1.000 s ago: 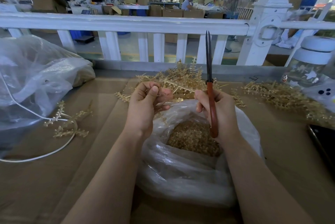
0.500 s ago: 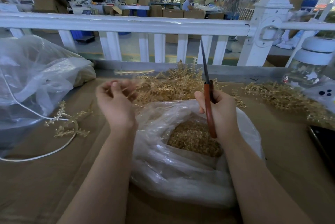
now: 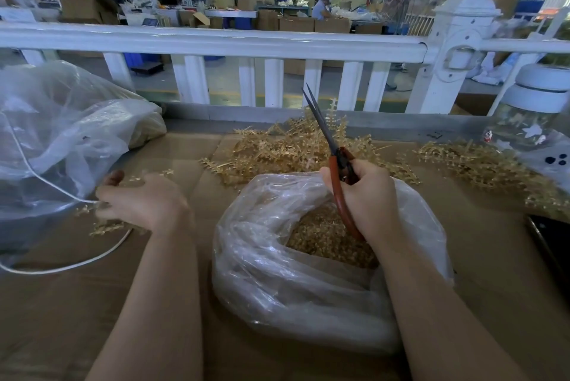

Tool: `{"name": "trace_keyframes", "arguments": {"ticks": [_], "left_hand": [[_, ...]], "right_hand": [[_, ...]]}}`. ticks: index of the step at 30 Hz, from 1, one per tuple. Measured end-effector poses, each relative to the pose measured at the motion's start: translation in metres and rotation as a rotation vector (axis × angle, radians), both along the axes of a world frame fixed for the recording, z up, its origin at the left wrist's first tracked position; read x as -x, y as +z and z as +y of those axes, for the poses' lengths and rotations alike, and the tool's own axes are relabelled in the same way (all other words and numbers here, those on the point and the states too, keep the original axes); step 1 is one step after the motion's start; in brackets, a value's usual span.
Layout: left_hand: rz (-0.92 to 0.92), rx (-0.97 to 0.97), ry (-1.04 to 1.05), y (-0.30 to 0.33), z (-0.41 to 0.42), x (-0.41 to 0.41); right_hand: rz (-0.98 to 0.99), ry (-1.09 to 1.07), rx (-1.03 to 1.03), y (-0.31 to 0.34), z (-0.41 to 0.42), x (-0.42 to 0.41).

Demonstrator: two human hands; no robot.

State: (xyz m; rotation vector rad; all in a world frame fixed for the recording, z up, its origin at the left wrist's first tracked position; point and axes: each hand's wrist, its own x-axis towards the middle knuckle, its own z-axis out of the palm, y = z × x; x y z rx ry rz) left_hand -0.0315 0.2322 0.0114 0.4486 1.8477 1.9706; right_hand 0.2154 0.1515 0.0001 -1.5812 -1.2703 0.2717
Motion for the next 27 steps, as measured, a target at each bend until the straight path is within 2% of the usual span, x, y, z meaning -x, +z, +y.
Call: {"name": "trace_keyframes", "arguments": {"ticks": [4,6,8,9,12,15,19,27], "left_hand": [[0.302,0.077,0.076,0.005,-0.007,-0.008],[0.495,-0.021,0.062,0.005,-0.010,-0.010],[0.727,-0.138,-0.108,0.001,-0.011,-0.015],[0.816,-0.133,-0.243,-0.001,-0.010,-0.018],[1.029,0.100,-0.611,-0.014,-0.004,-0.030],[1.241,0.416,-0.808,-0.030,0.003,-0.035],[1.329,0.463,-0.795,-0.036,0.008,-0.035],[1.251,0.381,-0.721,-0.033,0.005,-0.037]], "right_hand": [[-0.027,-0.014,-0.004,-0.002,0.002,-0.001],[-0.042,-0.028,0.006,-0.004,0.003,-0.002],[-0.054,-0.035,0.016,-0.004,0.004,-0.003],[-0.065,-0.038,0.021,-0.004,0.004,-0.003],[-0.158,-0.060,0.033,-0.003,0.002,-0.002],[-0.344,-0.101,0.074,0.001,-0.002,0.002],[-0.466,-0.112,0.126,0.002,-0.003,0.004],[-0.486,-0.150,0.146,-0.001,-0.002,0.002]]}}
